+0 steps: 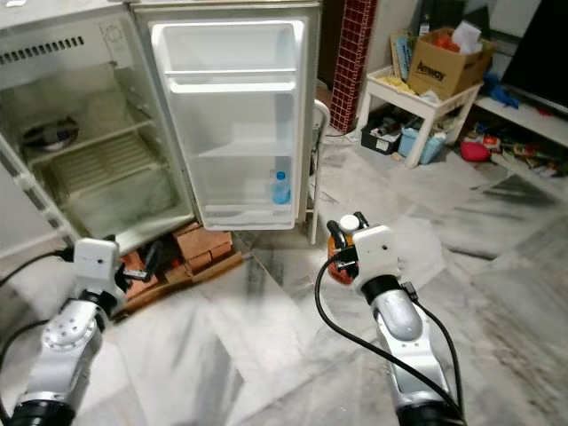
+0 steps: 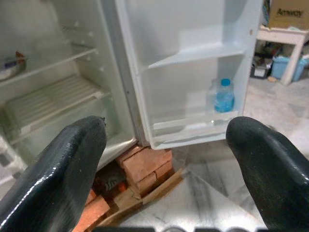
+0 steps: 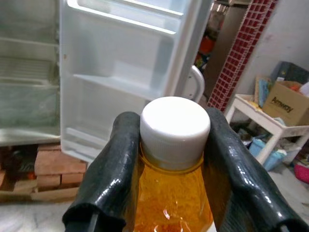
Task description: Restocking fridge
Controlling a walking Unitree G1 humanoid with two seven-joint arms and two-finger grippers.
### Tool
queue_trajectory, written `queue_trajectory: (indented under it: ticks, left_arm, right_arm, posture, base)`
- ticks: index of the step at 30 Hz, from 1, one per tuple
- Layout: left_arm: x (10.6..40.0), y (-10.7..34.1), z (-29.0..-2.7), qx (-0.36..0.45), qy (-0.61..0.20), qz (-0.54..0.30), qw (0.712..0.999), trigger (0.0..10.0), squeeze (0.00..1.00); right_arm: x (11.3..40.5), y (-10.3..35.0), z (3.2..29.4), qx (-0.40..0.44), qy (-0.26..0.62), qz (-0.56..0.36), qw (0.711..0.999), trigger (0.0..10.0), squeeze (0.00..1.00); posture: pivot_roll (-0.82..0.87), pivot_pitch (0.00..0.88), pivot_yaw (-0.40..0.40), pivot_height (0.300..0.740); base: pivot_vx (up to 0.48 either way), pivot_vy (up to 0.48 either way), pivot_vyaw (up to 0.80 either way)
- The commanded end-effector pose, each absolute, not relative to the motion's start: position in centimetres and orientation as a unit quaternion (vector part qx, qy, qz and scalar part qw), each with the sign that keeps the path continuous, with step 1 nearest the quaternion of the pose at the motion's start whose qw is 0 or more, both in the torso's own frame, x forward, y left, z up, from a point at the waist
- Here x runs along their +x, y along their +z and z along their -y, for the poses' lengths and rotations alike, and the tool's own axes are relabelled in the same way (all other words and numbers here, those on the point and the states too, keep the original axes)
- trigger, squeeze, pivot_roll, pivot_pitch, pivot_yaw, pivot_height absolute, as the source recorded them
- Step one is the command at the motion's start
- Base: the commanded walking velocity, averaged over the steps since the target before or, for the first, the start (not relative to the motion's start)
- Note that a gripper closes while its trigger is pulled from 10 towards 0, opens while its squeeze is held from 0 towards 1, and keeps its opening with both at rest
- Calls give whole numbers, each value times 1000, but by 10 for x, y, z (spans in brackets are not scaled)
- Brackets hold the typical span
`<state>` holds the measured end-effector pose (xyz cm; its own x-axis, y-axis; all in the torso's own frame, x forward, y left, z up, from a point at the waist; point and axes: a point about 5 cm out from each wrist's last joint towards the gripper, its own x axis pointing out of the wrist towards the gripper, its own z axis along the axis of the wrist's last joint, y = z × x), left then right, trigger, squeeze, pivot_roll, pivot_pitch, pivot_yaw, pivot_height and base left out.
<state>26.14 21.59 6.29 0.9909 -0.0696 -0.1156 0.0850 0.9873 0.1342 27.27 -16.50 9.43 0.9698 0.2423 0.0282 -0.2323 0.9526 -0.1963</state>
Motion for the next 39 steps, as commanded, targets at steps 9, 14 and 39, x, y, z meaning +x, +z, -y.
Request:
queue_trajectory:
  ticks: [9, 14, 39]
  left_arm:
    - [239, 64, -201, 51, -13, -37, 998, 10000, 0]
    - [236, 66, -194, 43, -27, -35, 998, 10000, 0]
    - [246, 63, -186, 46, -48, -54, 996, 10000, 0]
  right_arm:
    - [278, 101, 164, -78, 100, 47, 991, 10000, 0]
    - [275, 99, 162, -71, 101, 49, 991, 10000, 0]
    - [275, 104, 164, -71, 107, 63, 990, 10000, 0]
  posture:
    - [67, 0, -98, 740]
    - [54, 0, -69, 740]
    - [9, 0, -28, 740]
  base:
    - [0, 0, 0]
    - [59, 0, 450]
    - [315, 0, 416]
